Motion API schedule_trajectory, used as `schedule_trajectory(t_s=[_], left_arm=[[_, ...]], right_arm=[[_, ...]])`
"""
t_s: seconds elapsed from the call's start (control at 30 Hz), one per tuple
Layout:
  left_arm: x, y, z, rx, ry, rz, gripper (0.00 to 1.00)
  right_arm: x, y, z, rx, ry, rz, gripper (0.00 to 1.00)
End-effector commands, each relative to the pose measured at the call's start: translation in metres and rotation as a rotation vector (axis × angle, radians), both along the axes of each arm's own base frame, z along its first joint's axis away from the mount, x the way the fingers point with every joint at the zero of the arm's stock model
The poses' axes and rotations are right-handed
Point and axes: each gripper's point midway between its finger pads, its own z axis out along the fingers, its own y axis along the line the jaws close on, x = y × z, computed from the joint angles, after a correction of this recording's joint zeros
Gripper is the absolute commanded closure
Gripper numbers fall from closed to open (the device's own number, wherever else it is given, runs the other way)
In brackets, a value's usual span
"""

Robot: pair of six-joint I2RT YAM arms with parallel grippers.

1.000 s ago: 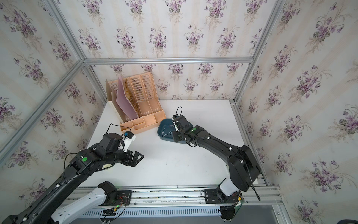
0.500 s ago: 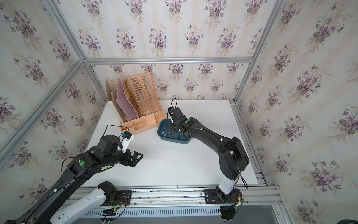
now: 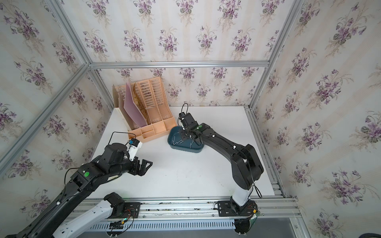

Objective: Put the screws on the desktop into the storage box
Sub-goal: Place the screw in the storage box, then reset both arms

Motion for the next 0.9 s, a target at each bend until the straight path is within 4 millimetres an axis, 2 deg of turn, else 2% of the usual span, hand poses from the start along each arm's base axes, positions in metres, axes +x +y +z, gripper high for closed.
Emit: schedule_trajectory(t_s=[0.0, 0.17, 0.33, 0.43, 0.5, 0.6, 0.7, 0.8, 0.87], left_arm=[[0.004, -0.001, 0.006, -0.011, -0.026, 0.008, 0.01], [0.007, -0.001, 0.008, -0.008, -0.032, 0.016, 0.01], [0.018, 0.009, 0.007, 0.034, -0.064, 0.074, 0.01], [0.025, 0.019, 0.005, 0.085, -0.082, 0.122, 0.01], [0.031, 0.023, 0.005, 0.105, -0.102, 0.151, 0.01], [0.042, 0.033, 0.006, 0.144, -0.150, 0.215, 0.01], [0.053, 0.042, 0.009, 0.199, -0.194, 0.253, 0.01], [0.065, 0.045, 0.014, 0.216, -0.244, 0.285, 0.01], [0.073, 0.048, 0.016, 0.228, -0.278, 0.308, 0.01]], right_arm=[[0.000, -0.003, 0.008, 0.001, -0.020, 0.006, 0.23], [-0.004, -0.011, 0.014, 0.014, -0.034, 0.002, 0.00], [-0.007, -0.035, 0.015, 0.077, -0.042, -0.021, 0.00], [-0.004, -0.063, 0.016, 0.134, -0.061, -0.073, 0.00], [0.002, -0.092, 0.024, 0.168, -0.136, -0.132, 0.00], [-0.005, -0.121, 0.035, 0.201, -0.264, -0.172, 0.00], [-0.018, -0.141, 0.046, 0.216, -0.431, -0.161, 0.00], [-0.021, -0.165, 0.050, 0.301, -0.462, -0.214, 0.00], [-0.020, -0.177, 0.048, 0.294, -0.497, -0.240, 0.00]])
